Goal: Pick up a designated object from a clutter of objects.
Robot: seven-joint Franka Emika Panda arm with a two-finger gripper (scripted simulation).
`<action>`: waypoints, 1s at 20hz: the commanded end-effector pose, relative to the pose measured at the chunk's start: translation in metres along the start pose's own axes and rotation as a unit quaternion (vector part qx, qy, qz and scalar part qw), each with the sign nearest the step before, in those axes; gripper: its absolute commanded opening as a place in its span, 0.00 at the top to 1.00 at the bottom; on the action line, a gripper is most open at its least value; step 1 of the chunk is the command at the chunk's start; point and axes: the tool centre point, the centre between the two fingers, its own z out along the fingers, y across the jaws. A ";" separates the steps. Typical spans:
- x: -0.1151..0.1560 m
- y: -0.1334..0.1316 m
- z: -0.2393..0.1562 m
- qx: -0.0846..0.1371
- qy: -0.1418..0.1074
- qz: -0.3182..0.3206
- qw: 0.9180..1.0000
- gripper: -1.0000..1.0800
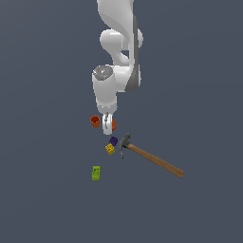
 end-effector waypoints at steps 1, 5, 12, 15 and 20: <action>-0.015 -0.001 -0.016 0.001 0.001 0.000 1.000 1.00; -0.043 -0.003 -0.046 0.001 0.002 0.000 1.000 1.00; -0.100 -0.008 -0.107 0.001 0.003 0.000 1.000 1.00; -0.125 -0.010 -0.133 0.001 0.003 0.000 1.000 1.00; -0.168 -0.014 -0.177 0.001 0.002 0.000 1.000 1.00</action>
